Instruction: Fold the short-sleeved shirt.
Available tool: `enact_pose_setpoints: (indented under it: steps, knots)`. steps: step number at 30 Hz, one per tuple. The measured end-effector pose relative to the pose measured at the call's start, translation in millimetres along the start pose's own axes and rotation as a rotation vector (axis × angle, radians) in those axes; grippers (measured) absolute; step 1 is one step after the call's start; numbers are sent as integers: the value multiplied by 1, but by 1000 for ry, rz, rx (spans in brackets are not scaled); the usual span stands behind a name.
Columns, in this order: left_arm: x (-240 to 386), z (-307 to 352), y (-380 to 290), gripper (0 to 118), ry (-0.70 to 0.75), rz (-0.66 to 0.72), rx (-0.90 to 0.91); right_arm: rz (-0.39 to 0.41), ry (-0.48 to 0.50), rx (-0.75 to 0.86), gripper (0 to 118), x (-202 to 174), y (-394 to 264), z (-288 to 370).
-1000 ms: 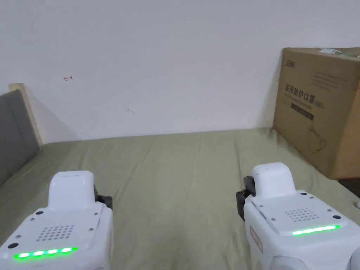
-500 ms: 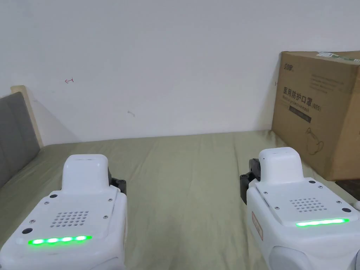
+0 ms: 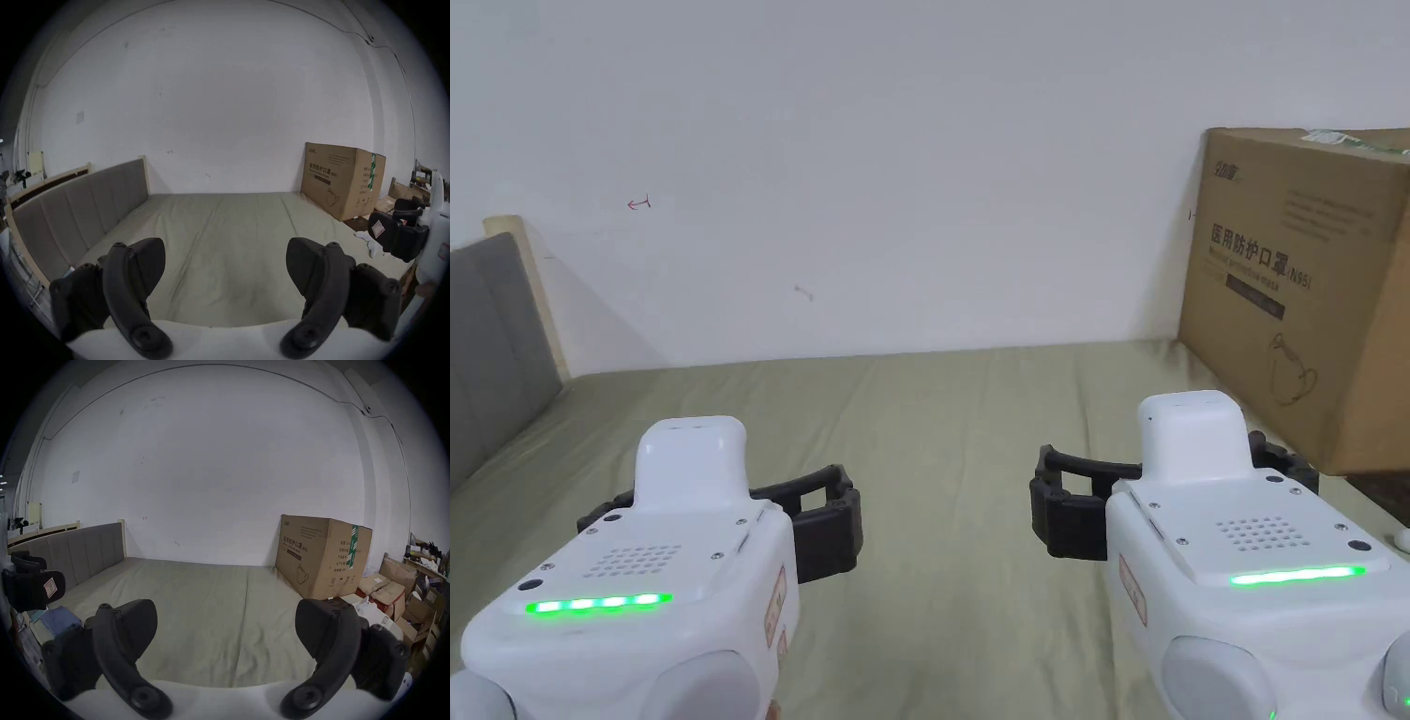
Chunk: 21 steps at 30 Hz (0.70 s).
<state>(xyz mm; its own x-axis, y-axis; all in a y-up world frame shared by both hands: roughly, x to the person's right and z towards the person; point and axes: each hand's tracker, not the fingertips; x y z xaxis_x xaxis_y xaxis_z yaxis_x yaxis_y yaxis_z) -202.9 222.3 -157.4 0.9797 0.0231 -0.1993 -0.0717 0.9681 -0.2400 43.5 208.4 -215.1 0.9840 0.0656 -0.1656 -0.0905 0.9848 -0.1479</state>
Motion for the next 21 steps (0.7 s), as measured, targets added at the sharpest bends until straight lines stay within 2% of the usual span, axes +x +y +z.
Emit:
enact_pose_setpoints:
  steps: [5, 9, 15, 21]
  knots:
    - [3, 1, -3, 105, 76, 0, 19, -15, 4, -4, 114, 3, -1, 0]
    - [-5, 3, 6, 105, 12, 71, -15, -1, -9, 2, 114, 4, -1, 1]
    - [5, 6, 6, 105, 70, -69, 14, -13, -8, 0, 114, 5, -2, 1]
    - [12, 6, 6, 105, 54, -91, 1, 0, -11, -9, 114, 5, -4, 1]
